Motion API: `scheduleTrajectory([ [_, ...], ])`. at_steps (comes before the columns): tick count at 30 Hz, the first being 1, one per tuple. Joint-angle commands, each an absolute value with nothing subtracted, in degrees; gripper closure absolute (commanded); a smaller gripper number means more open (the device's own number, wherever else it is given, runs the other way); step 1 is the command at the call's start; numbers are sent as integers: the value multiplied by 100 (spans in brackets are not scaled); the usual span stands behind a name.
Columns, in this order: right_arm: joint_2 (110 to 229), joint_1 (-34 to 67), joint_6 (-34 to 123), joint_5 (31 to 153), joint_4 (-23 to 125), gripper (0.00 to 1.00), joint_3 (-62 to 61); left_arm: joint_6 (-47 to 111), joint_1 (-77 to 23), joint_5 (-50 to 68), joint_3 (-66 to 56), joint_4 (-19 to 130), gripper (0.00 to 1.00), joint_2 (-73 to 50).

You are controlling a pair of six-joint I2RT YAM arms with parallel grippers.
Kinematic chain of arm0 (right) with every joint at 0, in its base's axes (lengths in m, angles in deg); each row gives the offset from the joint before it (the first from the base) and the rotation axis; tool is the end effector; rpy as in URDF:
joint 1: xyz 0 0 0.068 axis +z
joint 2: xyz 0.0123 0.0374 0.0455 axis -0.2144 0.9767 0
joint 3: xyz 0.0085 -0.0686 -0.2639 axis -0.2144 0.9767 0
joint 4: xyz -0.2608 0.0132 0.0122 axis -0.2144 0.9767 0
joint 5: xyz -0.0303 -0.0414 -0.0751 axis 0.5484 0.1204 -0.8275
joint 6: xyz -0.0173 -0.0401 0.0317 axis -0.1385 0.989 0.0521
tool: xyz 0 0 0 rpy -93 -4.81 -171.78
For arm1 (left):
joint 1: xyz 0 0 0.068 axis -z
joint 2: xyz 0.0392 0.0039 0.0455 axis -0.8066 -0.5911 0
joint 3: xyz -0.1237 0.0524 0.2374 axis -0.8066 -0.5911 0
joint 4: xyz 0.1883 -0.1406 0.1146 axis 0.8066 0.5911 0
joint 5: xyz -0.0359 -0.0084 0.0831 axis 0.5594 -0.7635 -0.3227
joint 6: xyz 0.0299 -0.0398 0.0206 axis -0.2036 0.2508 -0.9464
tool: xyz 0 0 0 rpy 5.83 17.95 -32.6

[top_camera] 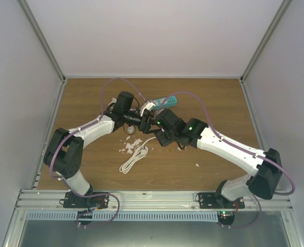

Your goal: Insert the plug

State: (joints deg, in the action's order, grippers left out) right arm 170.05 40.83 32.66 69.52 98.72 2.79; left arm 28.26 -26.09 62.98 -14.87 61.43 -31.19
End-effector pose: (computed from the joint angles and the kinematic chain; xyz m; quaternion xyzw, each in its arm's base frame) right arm 0.1815 0.2271 0.3025 -0.2486 0.9191 0.0603 0.2996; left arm 0.3005 -0.1931 0.2404 0.3589 0.7140 -0.5567 0.2267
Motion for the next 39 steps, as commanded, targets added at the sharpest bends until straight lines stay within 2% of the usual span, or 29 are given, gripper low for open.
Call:
scheduleTrajectory([
  [1, 17020, 4141, 3250, 6844, 9896, 67, 125, 2523, -2503, 6281, -1271, 6321, 14, -3289],
  [5, 16981, 4146, 3332, 7012, 9848, 67, 107, 2330, -2459, 6462, -1103, 6483, 28, -3601],
  [15, 17093, 4141, 3377, 7030, 9845, 66, 99, 2228, -2443, 6903, -1040, 6443, 36, -3705],
  [21, 17192, 4141, 3391, 7000, 9908, 66, 9, 1809, -2288, 7035, -866, 6770, 54, -3927],
  [27, 17321, 4141, 3371, 6941, 9956, 66, -20, 1623, -2230, 7048, -855, 6852, 67, -3988],
  [29, 17366, 4143, 3375, 6905, 9948, 66, -20, 1558, -2214, 7082, -833, 6883, 75, -3999],
  [31, 17401, 4141, 3390, 6881, 9932, 66, -20, 1518, -2213, 7150, -824, 6893, 98, -4020],
  [39, 17429, 4141, 3367, 6769, 9888, 64, 15, 1537, -2267, 7308, -800, 6761, 100, -4120],
])
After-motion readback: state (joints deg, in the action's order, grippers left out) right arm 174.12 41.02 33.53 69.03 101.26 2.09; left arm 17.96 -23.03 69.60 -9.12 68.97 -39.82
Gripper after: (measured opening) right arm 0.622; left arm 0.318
